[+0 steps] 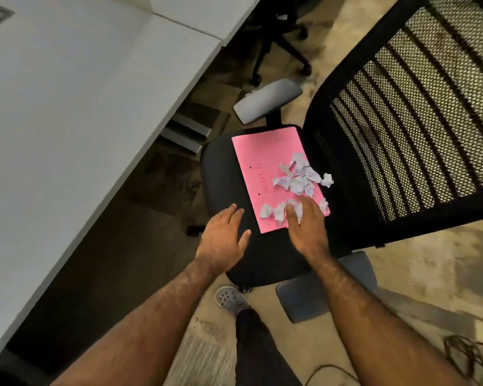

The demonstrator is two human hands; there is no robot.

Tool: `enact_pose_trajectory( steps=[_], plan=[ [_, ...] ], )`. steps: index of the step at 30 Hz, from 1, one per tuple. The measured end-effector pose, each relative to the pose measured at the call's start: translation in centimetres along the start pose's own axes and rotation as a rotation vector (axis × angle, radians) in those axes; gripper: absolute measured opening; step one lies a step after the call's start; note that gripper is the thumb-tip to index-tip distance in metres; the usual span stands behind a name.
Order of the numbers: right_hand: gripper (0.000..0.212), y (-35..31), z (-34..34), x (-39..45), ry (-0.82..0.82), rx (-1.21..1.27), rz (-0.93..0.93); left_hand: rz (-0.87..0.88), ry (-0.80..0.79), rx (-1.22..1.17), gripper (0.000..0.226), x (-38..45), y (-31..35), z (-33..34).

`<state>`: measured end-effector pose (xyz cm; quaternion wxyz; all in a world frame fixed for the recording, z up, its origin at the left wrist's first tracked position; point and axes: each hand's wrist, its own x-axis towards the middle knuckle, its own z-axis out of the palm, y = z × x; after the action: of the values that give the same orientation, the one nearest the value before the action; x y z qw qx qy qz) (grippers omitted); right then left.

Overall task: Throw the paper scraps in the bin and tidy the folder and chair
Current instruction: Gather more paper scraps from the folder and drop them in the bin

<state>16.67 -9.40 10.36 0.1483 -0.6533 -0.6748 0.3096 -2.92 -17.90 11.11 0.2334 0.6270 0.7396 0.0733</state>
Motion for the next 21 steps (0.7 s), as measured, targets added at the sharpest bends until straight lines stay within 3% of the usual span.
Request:
enact_pose_trajectory(
  steps=[6, 12, 17, 21],
  plan=[
    [0.072, 7.0, -0.4, 5.6, 0.047, -0.060, 0.163, 0.170, -0.053, 0.050, 0.064, 6.9, 2.7, 4.9],
    [0.111, 11.9, 1.2, 8.6, -0.032, 0.081, 0.391, 0.202, -0.150, 0.102, 0.060, 11.9, 3.4, 9.1],
    [0.129, 12.3, 4.5, 8.7, -0.074, -0.021, 0.301, 0.296, -0.203, 0.185, 0.070, 13.6, 2.5, 11.7],
    [0.123, 10.7, 7.6, 9.3, -0.012, -0.078, 0.283, 0.328, -0.182, 0.239, 0.074, 14.2, 2.1, 13.0]
  ],
)
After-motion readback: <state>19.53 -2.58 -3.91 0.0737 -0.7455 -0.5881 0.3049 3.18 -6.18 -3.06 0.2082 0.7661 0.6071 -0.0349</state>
